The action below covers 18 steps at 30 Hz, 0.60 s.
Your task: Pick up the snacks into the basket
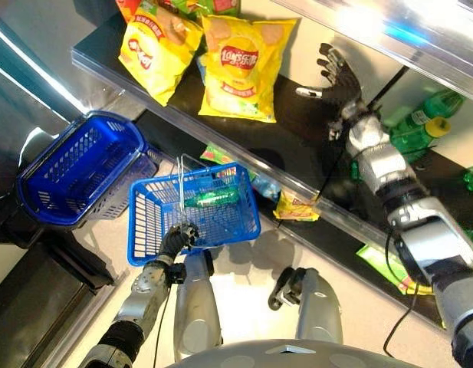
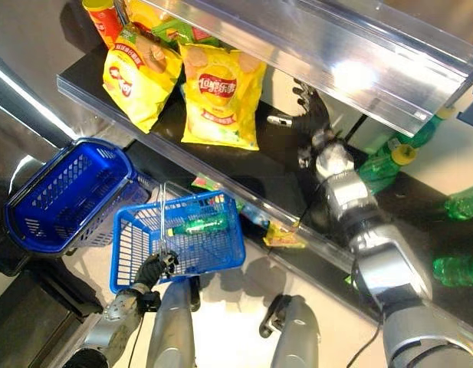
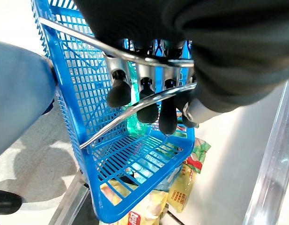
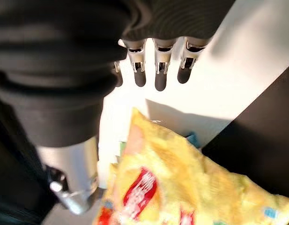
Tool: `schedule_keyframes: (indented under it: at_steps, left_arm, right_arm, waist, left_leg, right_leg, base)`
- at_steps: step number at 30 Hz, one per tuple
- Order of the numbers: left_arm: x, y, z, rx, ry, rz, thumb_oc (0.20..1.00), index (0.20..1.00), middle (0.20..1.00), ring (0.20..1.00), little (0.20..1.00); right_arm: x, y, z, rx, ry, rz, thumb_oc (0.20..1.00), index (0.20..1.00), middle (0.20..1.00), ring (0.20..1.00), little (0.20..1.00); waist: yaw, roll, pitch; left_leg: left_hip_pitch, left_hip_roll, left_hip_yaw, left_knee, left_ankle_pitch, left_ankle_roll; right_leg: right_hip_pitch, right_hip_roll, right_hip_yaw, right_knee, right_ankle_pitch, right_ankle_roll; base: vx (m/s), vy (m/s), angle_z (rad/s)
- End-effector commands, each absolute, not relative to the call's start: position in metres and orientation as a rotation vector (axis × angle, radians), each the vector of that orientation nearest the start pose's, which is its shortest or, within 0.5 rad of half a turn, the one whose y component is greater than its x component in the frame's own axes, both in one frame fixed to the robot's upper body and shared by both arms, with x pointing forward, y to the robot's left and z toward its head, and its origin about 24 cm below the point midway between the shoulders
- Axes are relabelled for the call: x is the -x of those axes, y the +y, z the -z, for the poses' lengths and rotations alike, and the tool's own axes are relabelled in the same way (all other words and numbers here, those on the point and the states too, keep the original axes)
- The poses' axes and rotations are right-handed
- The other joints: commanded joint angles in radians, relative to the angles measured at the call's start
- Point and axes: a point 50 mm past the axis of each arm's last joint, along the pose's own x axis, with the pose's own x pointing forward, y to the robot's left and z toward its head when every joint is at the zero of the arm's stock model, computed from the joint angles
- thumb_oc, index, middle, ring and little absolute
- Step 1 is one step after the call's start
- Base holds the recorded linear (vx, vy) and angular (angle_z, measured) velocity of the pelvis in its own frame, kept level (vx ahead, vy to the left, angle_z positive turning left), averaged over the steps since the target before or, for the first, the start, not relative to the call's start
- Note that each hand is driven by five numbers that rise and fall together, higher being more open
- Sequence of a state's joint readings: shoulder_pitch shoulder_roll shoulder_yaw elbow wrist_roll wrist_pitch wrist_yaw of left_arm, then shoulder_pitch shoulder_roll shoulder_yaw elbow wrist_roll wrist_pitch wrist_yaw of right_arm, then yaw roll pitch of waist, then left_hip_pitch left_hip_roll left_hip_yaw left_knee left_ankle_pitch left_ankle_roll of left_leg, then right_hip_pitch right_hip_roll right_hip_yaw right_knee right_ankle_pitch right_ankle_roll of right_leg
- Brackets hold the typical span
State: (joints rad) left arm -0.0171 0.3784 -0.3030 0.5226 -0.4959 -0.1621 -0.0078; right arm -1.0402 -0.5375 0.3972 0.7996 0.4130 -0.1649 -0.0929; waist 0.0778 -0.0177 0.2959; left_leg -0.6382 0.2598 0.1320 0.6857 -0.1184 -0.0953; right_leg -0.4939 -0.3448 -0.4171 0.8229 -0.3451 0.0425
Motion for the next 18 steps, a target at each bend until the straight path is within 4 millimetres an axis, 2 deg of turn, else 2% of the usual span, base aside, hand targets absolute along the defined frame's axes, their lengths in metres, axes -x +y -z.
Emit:
schedule_keyframes:
  at_steps: [1, 5, 10, 18]
  left_arm:
    - [-0.217, 0.184, 0.036, 0.082, 0.301, 0.189, 0.200, 0.200, 0.200, 0.200, 0.200]
    - [-0.222, 0.176, 0.035, 0.080, 0.298, 0.228, 0.200, 0.200, 0.200, 0.200, 0.200]
    - [-0.227, 0.169, 0.032, 0.072, 0.284, 0.261, 0.200, 0.200, 0.200, 0.200, 0.200]
    - [-0.231, 0.160, 0.027, 0.061, 0.265, 0.316, 0.200, 0.200, 0.200, 0.200, 0.200]
  right_arm:
    - [-0.412, -0.197, -0.231, 0.290, -0.303, 0.013, 1.000, 1.000, 1.000, 1.000, 1.000]
    - [-0.424, -0.196, -0.218, 0.375, -0.165, 0.062, 1.000, 1.000, 1.000, 1.000, 1.000]
    - [-0.427, -0.191, -0.203, 0.379, -0.091, 0.084, 1.000, 1.000, 1.000, 1.000, 1.000]
    - [-0.427, -0.188, -0.189, 0.345, -0.037, 0.105, 1.000, 1.000, 1.000, 1.000, 1.000]
  waist:
    - [0.042, -0.011, -0.044]
    - [0.063, 0.003, -0.039]
    - [0.086, 0.022, -0.038]
    - [0.119, 0.044, -0.039]
  left_leg:
    - [0.024, 0.011, 0.016, 0.022, -0.054, 0.005]
    - [0.017, 0.001, 0.004, 0.026, -0.051, 0.006]
    - [0.011, -0.009, -0.008, 0.023, -0.046, 0.011]
    - [-0.004, -0.028, -0.027, 0.012, -0.035, 0.015]
  right_leg:
    - [-0.024, 0.008, 0.047, -0.127, 0.165, 0.077]
    - [-0.030, 0.010, 0.046, -0.121, 0.161, 0.077]
    - [-0.032, 0.003, 0.037, -0.112, 0.157, 0.080]
    - [-0.032, -0.006, 0.018, -0.109, 0.156, 0.085]
  base:
    - [-0.02, -0.011, -0.03]
    - [0.00, 0.000, 0.00]
    - [0.00, 0.000, 0.00]
    - [0.00, -0.019, 0.06]
